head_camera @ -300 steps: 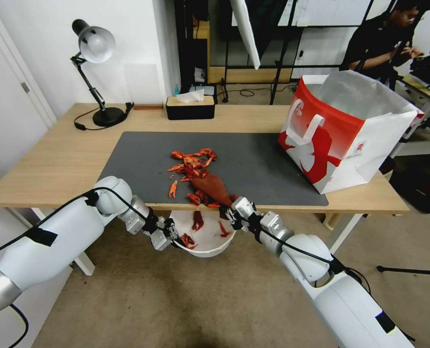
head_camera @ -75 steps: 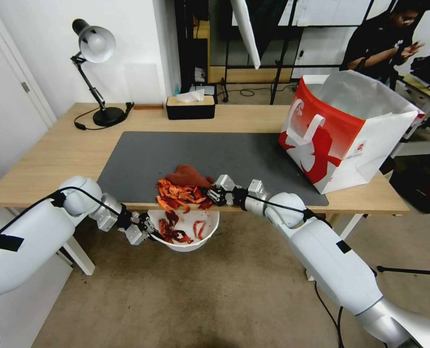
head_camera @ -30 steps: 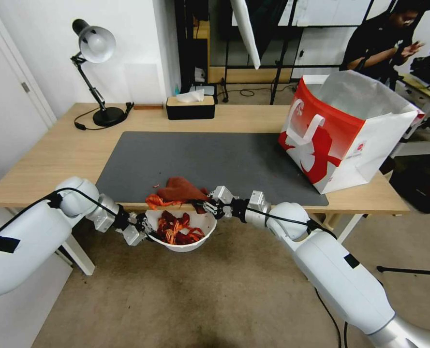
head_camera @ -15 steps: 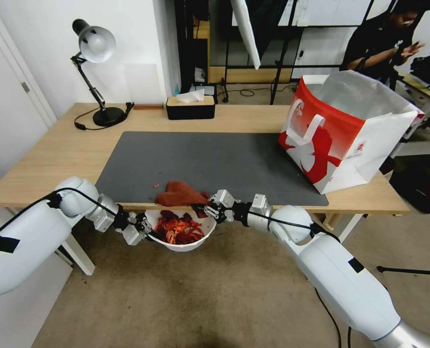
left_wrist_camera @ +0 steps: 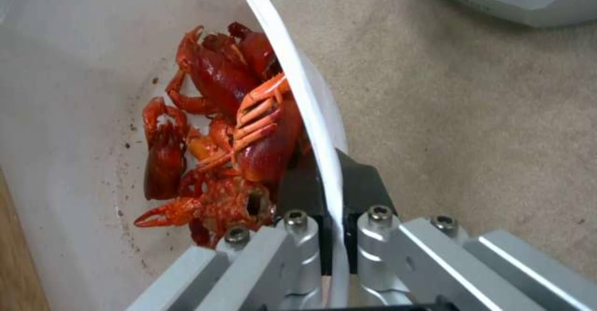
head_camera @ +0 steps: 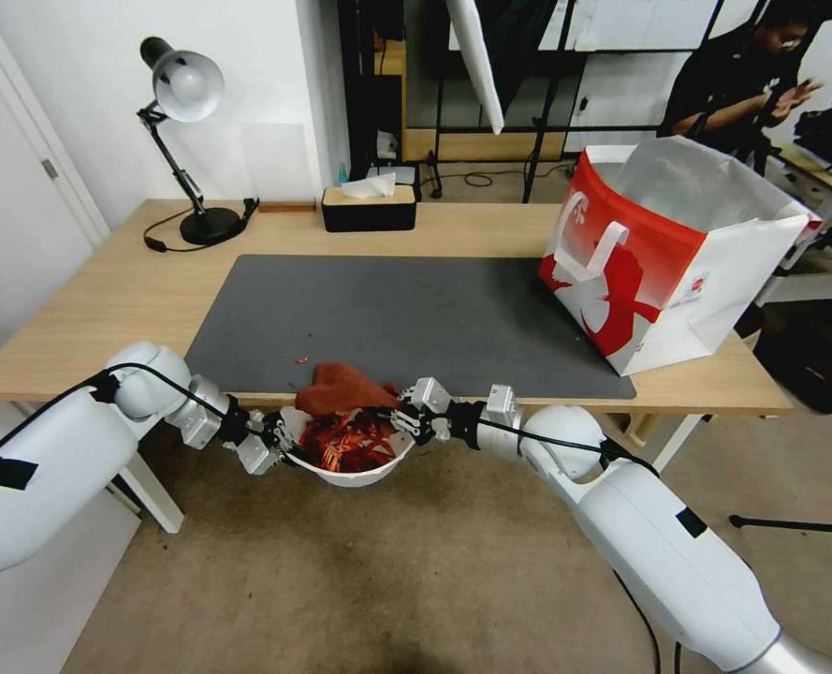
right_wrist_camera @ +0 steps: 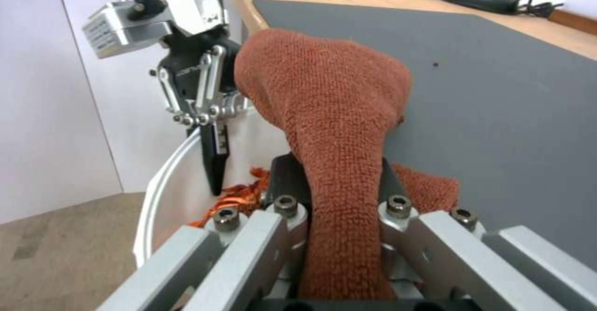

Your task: Sweep shrimp from table into container with towel, then put container into takeout bag.

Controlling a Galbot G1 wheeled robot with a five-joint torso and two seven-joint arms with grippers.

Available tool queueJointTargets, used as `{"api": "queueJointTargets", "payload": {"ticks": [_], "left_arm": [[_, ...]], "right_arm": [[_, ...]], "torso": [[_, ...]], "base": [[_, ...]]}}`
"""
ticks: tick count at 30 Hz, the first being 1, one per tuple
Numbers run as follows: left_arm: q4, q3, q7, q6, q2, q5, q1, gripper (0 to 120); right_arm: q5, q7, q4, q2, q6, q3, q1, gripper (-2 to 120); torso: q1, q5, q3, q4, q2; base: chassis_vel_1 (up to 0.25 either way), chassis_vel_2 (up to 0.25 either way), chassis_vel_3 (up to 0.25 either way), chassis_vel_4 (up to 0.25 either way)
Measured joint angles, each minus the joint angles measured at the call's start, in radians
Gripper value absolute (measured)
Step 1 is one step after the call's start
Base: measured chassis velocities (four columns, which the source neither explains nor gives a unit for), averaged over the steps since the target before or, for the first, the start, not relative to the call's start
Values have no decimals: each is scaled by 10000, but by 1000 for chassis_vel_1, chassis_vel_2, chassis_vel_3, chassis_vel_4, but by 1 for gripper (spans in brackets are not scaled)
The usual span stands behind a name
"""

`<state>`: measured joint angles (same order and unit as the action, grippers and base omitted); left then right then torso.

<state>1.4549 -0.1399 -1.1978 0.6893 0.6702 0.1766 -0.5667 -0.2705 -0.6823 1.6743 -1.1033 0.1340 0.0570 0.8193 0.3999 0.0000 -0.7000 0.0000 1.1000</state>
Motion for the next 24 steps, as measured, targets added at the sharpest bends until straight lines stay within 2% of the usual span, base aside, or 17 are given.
{"api": "queueJointTargets", "payload": {"ticks": [17,24], "left_arm": [[47,35,6,-1,-22,-9,-51,0],[11,46,8,1,-24,-8,-59,0]], "right_arm": [[-275,-28,301,33,53,-18,316,6],[-1004,127,449,-21,159,-88,291,6]], "torso": [[0,0,0,0,-2],[0,0,0,-1,-2]], "base": [[0,0,0,0],[0,0,0,0]]}}
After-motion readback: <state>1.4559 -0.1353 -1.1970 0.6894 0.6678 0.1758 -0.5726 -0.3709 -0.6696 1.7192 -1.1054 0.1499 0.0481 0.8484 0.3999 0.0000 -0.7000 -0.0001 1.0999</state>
